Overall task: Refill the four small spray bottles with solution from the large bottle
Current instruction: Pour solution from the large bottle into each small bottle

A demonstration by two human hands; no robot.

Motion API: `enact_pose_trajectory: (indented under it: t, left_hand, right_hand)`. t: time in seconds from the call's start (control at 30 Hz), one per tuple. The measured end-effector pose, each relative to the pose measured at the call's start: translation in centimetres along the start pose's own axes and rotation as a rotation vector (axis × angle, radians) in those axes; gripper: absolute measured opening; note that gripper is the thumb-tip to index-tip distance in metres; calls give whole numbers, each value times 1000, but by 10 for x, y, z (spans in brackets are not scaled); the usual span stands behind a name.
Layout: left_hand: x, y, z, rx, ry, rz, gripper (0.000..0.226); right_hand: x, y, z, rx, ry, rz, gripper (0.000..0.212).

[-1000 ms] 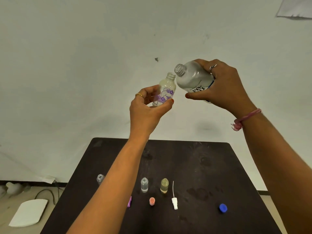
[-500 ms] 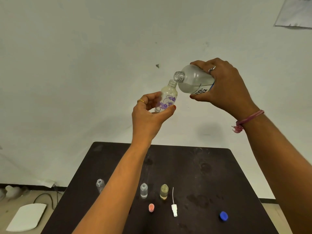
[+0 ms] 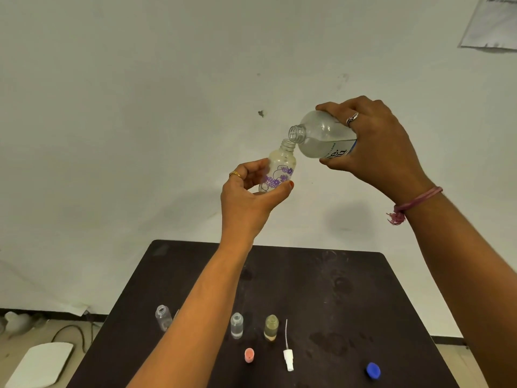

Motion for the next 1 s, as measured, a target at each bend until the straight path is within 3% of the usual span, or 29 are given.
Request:
enact_pose_trajectory:
  t: [1.0]
  left_hand:
    - [1, -6, -6, -27, 45, 8, 49]
  right_hand:
    - [4, -3, 0, -18, 41, 1, 70]
Point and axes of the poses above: each hand's wrist, its own x-axis towards the middle knuckle, its own y-axis out of the back of the hand, z = x × y, the point moved 10 cm from there along x, towards the middle knuckle, and after that the axes turned 12 degrees about z, right-handed, at the moved point
